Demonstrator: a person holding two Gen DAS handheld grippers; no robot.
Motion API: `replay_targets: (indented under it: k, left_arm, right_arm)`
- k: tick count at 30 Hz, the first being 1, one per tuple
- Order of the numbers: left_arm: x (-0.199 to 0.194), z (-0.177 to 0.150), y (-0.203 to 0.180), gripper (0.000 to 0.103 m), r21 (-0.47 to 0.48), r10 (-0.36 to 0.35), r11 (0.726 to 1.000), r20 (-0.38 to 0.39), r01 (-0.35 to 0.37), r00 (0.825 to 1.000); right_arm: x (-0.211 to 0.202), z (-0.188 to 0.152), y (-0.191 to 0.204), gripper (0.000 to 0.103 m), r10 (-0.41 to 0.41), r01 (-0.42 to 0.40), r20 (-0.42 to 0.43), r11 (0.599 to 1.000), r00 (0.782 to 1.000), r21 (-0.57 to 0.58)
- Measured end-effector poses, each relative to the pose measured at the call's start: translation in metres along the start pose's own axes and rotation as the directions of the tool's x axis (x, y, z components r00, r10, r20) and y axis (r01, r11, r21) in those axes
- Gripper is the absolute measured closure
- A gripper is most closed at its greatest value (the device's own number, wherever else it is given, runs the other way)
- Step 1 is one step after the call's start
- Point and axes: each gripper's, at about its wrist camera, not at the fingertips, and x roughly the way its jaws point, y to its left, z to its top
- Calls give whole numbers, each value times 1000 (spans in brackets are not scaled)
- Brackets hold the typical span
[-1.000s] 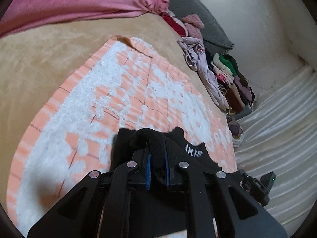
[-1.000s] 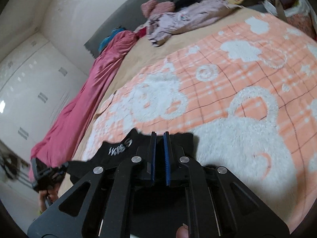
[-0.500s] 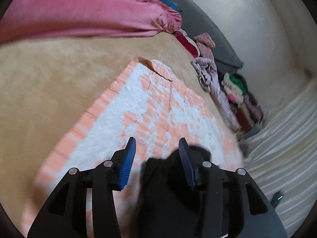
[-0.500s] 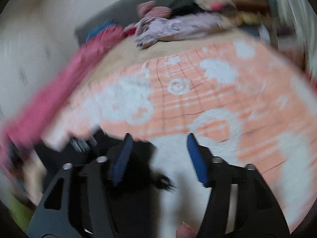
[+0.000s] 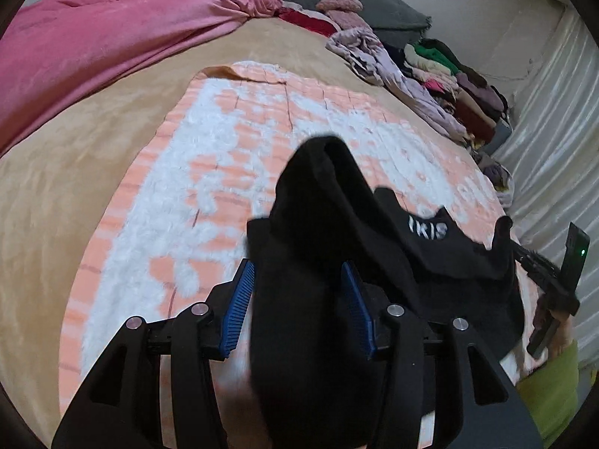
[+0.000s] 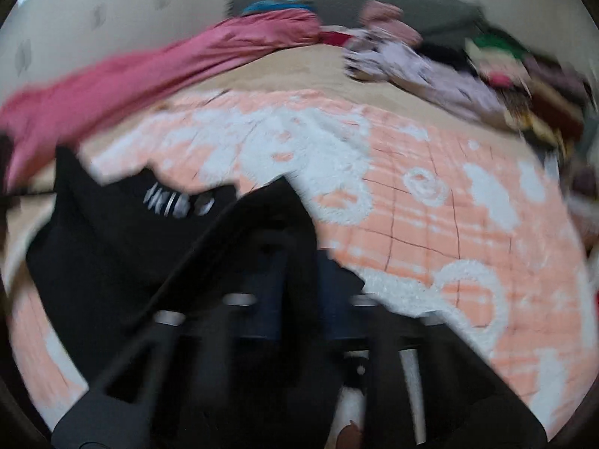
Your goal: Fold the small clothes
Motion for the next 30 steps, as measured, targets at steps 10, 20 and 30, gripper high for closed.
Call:
replay_targets:
  k: [10,20,30]
  left_arm:
    - [28,16,16,53,-77,78,994,28,-76,997]
    - [-25,-9,25,43,-128,1,992,31,3,1000]
    - [-53,-50,10,34,-82,-19,996,44,22,999]
  right_arm:
    - [25,-11,-37,95,-121,147,-113,954,986,261]
    - [-35,-19,-32,56,-67,68,-11,966,998,251]
    - [-64,-70,-20,51,56,-43,-35,951,998,305]
